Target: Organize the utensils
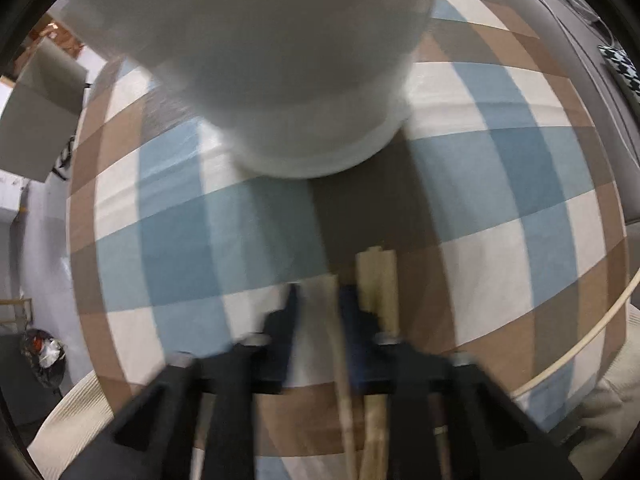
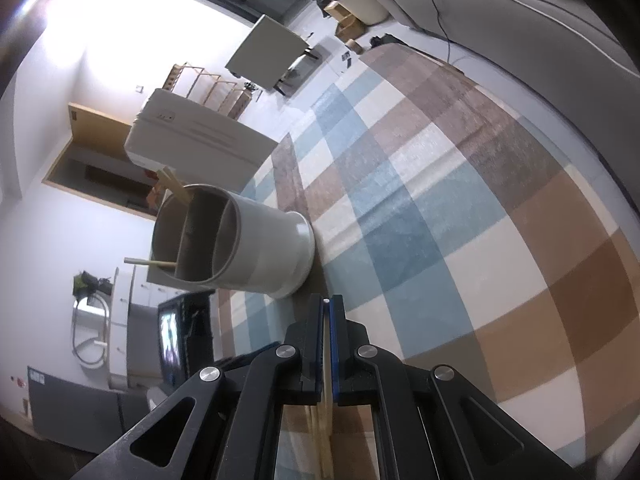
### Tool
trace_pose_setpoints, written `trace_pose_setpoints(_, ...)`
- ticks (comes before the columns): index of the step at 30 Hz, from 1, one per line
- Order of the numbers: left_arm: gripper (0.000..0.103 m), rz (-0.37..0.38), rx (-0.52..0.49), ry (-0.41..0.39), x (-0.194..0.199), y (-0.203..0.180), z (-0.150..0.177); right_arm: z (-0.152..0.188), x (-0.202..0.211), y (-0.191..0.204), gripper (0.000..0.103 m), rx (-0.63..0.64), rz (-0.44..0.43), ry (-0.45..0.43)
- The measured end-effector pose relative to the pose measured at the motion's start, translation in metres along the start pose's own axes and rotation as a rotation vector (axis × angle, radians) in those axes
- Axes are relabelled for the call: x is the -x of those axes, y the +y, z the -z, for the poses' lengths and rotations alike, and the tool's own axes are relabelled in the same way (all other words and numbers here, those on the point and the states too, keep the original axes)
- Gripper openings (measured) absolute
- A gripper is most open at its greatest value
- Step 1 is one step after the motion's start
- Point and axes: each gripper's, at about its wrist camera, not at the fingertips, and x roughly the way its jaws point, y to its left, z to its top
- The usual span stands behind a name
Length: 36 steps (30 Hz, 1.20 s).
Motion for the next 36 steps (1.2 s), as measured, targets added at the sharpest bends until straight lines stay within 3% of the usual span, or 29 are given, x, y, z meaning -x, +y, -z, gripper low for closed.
trace_pose_setpoints(5,0.002,0.014,0.046,-0.029,0.005,0.005,0.004,0.000,-0.003,0.008,0.002,0.040,0.007,-0.007)
trace_pose_setpoints(10,0.002,0.064,0.138,-0.247,0.048,0.042,0.026,0.007,-0.003,0.016,0.002,0.081,0.005,-0.014)
trace_pose_setpoints(19,0.002,0.164,0.278,-0.506,0.109,0.071,0.049,0.035,0.016,0.060,0.002,0.299,0.068,-0.094)
trace_pose_setpoints(24,0.002,0.182,0.279,-0.560,0.114,0.084,0.062,0.049,0.022,0.078,0.002,0.376,0.092,-0.136)
trace_pose_setpoints(32,0.002,0.189,0.231,-0.570,0.133,0.087,0.077,0.074,0.035,0.097,0.002,0.460,0.122,-0.188)
trace_pose_setpoints(36,0.001,0.135,0.195,-0.545,0.137,0.083,0.076,0.082,0.034,0.103,0.002,0.486,0.164,-0.190)
